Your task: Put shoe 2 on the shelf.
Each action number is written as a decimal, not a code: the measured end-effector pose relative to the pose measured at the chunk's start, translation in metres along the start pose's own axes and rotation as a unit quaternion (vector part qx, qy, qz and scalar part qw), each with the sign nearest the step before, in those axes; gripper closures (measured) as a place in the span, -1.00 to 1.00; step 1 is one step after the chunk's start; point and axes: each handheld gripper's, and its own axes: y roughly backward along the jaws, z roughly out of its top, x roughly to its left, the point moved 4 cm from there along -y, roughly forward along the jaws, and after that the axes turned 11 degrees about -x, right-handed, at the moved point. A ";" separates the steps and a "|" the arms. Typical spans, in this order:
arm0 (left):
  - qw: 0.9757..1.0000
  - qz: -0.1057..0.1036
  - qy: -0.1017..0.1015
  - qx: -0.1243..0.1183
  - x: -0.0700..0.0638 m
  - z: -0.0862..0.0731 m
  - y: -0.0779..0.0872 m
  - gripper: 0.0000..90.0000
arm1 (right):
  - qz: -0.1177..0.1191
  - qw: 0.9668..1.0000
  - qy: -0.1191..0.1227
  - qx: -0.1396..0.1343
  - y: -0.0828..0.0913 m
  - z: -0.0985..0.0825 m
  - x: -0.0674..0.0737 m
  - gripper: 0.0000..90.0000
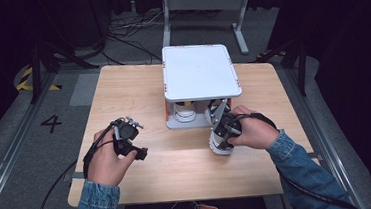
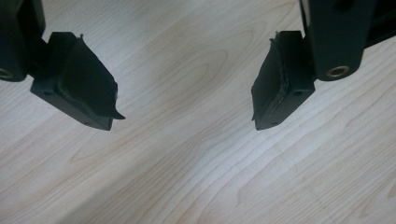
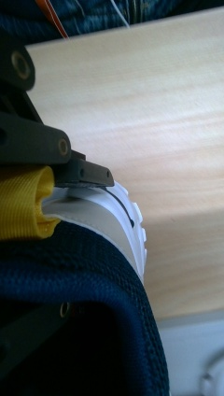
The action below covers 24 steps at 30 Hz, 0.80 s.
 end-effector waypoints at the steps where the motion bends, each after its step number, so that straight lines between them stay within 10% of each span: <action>1: 1.000 0.000 0.001 0.000 0.001 -0.002 0.001 -0.49 | 0.002 1.000 0.004 0.001 -0.002 0.003 -0.002 0.39; 13: 1.000 0.002 0.007 -0.005 0.003 -0.006 0.007 -0.49 | -0.030 0.998 0.040 0.034 -0.026 0.022 -0.040 0.30; 24: 1.000 -0.007 -0.008 -0.002 -0.002 0.003 0.002 -0.48 | -0.107 0.992 0.048 -0.053 -0.003 0.019 -0.040 -0.04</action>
